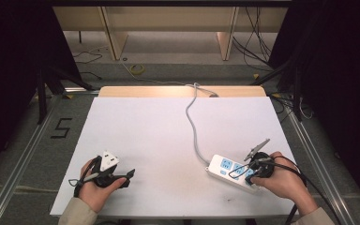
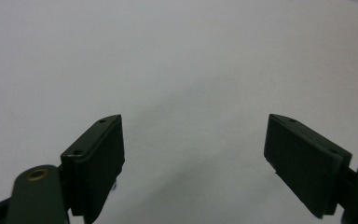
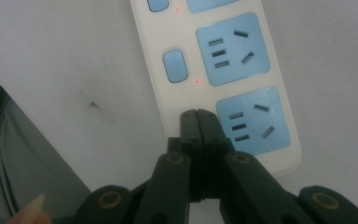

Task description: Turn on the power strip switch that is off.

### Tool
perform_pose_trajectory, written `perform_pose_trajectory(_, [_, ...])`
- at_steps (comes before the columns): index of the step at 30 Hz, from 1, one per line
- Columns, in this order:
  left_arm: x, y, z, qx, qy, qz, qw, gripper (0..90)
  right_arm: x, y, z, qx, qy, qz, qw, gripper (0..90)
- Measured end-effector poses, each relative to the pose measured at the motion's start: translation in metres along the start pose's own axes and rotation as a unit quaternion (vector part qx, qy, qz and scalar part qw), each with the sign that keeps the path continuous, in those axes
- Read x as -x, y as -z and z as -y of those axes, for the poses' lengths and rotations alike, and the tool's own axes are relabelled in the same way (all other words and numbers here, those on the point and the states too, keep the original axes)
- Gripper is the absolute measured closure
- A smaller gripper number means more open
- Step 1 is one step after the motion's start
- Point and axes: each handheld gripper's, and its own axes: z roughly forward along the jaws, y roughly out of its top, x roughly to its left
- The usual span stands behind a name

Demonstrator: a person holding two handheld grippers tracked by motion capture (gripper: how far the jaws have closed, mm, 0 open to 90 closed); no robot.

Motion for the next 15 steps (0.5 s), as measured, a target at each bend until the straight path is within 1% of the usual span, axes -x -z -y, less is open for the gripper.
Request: perform_pose_trajectory(15, [0.0000, -0.0001, 0.0000, 0.000, 0.001, 0.000, 1.0000, 19.8, -0.0016, -0.0017, -0.0010, -0.007, -0.004, 0.004, 1.0000, 90.0])
